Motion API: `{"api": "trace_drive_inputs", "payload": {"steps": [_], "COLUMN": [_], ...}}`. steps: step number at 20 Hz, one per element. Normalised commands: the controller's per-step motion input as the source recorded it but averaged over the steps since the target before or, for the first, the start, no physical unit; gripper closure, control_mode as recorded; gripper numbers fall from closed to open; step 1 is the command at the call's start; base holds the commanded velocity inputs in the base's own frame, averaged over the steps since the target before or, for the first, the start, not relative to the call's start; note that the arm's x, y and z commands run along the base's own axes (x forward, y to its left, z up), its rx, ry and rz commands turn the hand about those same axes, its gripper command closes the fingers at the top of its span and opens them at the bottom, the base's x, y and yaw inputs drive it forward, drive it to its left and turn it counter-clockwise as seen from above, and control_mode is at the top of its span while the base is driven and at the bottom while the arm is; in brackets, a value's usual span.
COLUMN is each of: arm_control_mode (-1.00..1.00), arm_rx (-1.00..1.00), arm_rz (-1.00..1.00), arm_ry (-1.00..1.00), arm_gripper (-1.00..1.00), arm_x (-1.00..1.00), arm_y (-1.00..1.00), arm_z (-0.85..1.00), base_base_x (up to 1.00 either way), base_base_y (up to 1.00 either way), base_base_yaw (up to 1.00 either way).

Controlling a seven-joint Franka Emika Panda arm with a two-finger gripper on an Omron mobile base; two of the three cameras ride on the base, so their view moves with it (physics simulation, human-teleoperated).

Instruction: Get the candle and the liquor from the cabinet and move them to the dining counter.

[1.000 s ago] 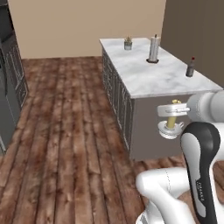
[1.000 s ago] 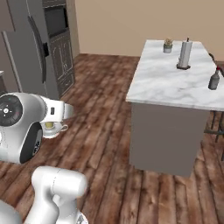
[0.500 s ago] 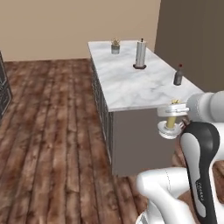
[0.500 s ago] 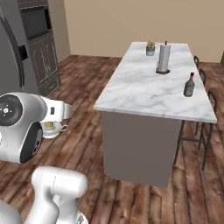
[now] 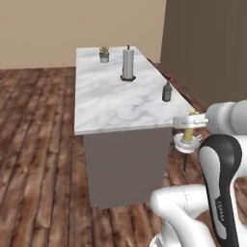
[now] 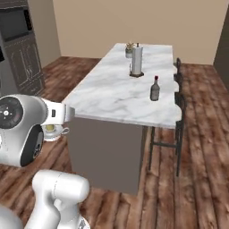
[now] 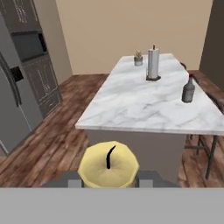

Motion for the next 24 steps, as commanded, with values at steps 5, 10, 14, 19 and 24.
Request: {"api": "trace_drive_inputs", "payload": {"steps": [5, 10, 14, 19, 24], "arm_control_mode": [1.0, 1.0, 1.0, 1.0, 1.0], "arm_rx": [0.0, 0.0, 0.0, 0.0, 0.0], "arm_rz": [0.0, 0.0, 0.0, 0.0, 0.0], "arm_ry": [0.0, 0.0, 0.0, 0.0, 0.0], "arm_gripper": [1.0, 1.0, 1.0, 1.0, 1.0], "arm_x": [0.0, 0.0, 0.0, 0.0, 0.0], "arm_y": [0.0, 0.0, 0.0, 0.0, 0.0], "arm_z": [0.0, 0.0, 0.0, 0.0, 0.0], "base_base_x": [0.32, 0.36, 0.39, 0.49, 0.56], "base_base_y": [-0.89, -0.82, -0.79, -0.72, -0.65], "base_base_yaw": [0.02, 0.01, 0.0, 0.02, 0.05]}}
